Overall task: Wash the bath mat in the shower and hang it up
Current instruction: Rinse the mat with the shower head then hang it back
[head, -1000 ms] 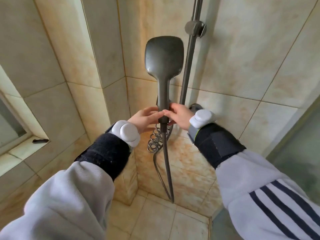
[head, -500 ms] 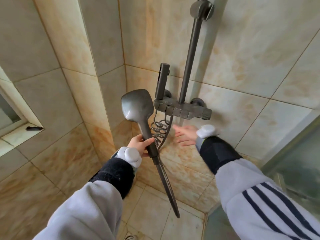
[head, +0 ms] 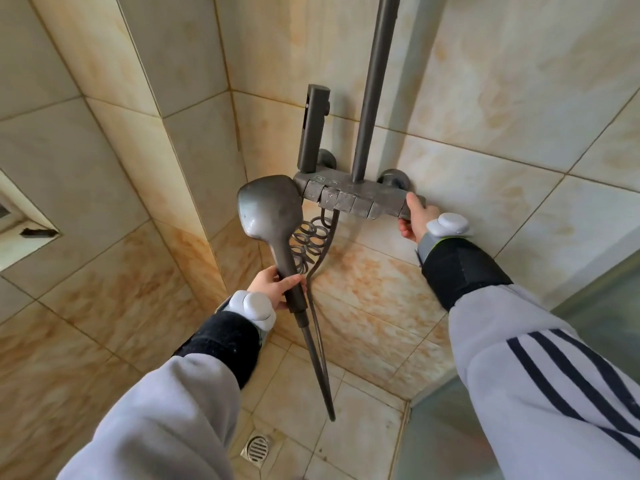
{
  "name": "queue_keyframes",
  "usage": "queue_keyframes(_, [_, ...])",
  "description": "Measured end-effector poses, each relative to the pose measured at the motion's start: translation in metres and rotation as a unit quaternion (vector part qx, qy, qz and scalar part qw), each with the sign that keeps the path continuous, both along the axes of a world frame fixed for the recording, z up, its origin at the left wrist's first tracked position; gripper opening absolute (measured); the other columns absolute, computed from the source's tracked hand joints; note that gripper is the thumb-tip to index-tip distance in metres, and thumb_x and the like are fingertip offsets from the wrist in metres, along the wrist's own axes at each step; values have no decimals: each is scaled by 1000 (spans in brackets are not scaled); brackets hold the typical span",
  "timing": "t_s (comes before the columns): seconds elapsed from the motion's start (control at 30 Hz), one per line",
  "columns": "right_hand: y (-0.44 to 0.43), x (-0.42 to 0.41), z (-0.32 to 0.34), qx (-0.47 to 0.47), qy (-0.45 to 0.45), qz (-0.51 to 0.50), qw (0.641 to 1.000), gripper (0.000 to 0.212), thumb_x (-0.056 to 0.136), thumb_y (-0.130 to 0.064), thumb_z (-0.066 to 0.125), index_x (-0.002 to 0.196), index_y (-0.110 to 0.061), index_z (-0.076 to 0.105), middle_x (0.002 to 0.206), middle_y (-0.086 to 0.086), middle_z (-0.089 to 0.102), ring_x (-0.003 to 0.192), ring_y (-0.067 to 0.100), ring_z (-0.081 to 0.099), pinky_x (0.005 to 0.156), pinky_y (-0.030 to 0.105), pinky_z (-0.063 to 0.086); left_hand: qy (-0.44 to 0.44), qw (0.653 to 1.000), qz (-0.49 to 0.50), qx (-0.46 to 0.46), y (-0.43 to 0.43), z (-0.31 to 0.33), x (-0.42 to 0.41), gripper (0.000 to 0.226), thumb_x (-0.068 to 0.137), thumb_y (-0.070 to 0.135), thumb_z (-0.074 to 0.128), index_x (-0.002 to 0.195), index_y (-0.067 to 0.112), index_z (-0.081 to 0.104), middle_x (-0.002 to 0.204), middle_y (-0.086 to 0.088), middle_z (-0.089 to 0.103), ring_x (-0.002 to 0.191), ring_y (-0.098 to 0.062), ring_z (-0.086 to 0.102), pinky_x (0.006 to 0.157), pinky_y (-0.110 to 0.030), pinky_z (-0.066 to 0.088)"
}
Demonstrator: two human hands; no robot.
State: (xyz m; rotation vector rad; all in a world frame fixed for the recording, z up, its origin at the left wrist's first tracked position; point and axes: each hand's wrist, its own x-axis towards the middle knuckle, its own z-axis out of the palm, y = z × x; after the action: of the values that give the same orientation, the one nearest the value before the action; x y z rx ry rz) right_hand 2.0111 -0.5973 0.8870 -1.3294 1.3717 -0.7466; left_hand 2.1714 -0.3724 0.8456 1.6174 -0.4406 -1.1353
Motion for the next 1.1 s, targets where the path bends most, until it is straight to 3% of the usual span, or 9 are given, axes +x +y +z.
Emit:
queue_keyframes(0.23, [10, -3, -10, -117, 49, 20, 992, 45, 97, -43, 39, 61, -15, 44, 52, 7, 45, 45, 24, 38, 56, 36, 37, 2, 998, 48, 30, 48, -20, 13, 12, 92, 8, 56, 102, 5, 52, 95, -13, 65, 85, -25, 63, 67, -34, 56])
queue_keyframes(0.3, [16, -3, -12, -122, 80, 16, 989, 46, 96, -47, 37, 71, -10, 49, 53, 6, 47, 44, 23, 40, 58, 37, 39, -9, 996, 73, 43, 76, -29, 20, 7, 92, 9, 57, 98, 7, 53, 95, -14, 66, 81, -23, 65, 64, -32, 58])
queue_keyframes(0.37, [7, -16, -8, -116, 72, -1, 991, 44, 95, -49, 36, 87, -9, 52, 56, 5, 48, 39, 19, 48, 56, 34, 42, -21, 995, 82, 59, 94, -35, 23, 19, 91, 12, 59, 106, 1, 54, 103, -19, 68, 89, -30, 67, 75, -41, 59])
queue_keyframes(0.5, [28, -12, -5, -8, -127, -36, 991, 39, 96, -56, 33, 78, -23, 43, 76, 0, 49, 55, 6, 56, 65, 23, 51, -4, 983, 161, 85, 168, -51, 42, 23, 91, 14, 59, 108, 0, 53, 108, -22, 66, 103, -38, 64, 90, -53, 52])
queue_keyframes(0.6, [79, 10, -39, 132, -238, -45, 961, 59, 92, -69, 19, 81, -17, 44, 60, 3, 63, 65, 15, 52, 49, 14, 50, 16, 970, 227, 88, 239, -64, 55, 17, 92, 12, 58, 103, 2, 50, 102, -21, 64, 101, -38, 64, 91, -52, 51])
queue_keyframes(0.67, [134, 44, -71, 185, -153, 23, 970, 59, 95, -63, 11, 79, -17, 43, 40, -5, 62, 58, 15, 60, 33, 13, 47, 27, 959, 270, 80, 290, -72, 59, 17, 92, 10, 56, 104, 0, 49, 101, -20, 62, 97, -35, 62, 90, -50, 51])
queue_keyframes(0.77, [223, 105, -100, 248, -40, 168, 953, 56, 99, -54, 18, 77, -13, 49, 34, -6, 57, 28, 7, 55, 30, 11, 43, 68, 941, 325, 73, 348, -79, 61, 20, 93, 10, 56, 107, -1, 47, 99, -20, 61, 95, -35, 61, 93, -53, 49])
queue_keyframes(0.97, [441, 226, -100, 166, 139, 506, 835, 34, 101, -22, 41, 73, -10, 56, 48, 2, 59, 27, 2, 51, 33, 9, 40, 138, 874, 463, 59, 489, -100, 49, 20, 93, 8, 54, 108, 0, 44, 90, -12, 60, 89, -33, 62, 88, -51, 50])
queue_keyframes(1.1, [586, 262, -92, 62, 204, 705, 676, 24, 96, -8, 47, 75, -12, 59, 67, 5, 58, 41, 5, 54, 41, 12, 43, 168, 801, 573, 40, 575, -113, 27, 31, 90, 10, 61, 116, 0, 48, 108, -19, 62, 104, -36, 62, 95, -54, 48])
